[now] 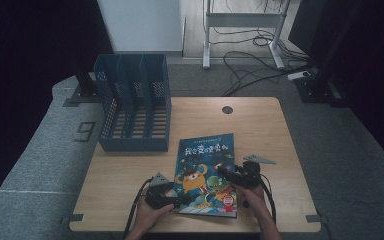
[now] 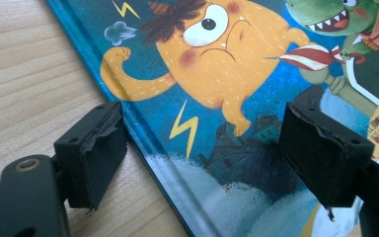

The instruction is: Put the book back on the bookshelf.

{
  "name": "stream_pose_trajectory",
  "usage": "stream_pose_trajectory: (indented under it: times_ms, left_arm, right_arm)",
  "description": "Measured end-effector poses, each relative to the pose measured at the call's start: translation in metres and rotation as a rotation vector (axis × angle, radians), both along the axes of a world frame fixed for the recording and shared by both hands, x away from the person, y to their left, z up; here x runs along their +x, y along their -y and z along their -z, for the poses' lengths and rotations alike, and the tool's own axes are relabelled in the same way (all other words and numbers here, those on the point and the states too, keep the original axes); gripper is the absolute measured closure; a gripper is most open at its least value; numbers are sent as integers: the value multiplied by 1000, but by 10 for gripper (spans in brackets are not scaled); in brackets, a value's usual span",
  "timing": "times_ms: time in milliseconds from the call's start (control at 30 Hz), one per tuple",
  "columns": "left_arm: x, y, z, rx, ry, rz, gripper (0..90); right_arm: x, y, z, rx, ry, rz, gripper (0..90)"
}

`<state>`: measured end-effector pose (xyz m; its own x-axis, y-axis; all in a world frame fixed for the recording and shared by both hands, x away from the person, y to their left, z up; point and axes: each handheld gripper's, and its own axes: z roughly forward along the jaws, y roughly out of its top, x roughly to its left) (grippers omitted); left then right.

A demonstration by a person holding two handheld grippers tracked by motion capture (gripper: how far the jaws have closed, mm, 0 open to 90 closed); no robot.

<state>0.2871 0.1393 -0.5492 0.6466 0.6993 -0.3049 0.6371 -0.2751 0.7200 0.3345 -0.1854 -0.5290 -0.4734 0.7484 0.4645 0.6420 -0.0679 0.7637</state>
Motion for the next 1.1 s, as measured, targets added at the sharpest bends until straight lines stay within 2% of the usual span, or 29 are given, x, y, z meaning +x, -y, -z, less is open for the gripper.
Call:
stream_pose_trajectory:
  times_ms: [200, 367, 533, 667, 1100]
  left_arm:
    - [-1, 1, 0, 16, 7, 1, 183]
    - [0, -1, 0, 1, 0, 7, 183]
    - [-1, 0, 0, 12, 6, 7, 188]
    - [-1, 1, 0, 18, 9, 6, 188]
    - [-1, 1, 0, 20, 10, 8, 189]
  right_arm:
    - [10, 0, 5, -26, -10, 15, 421]
    - [22, -4, 1, -13, -14, 27, 433]
    - [24, -5, 4, -26, -26, 34, 453]
    - [24, 0, 6, 5, -50, 25, 498]
    - [26, 5, 6, 59, -69, 14, 569]
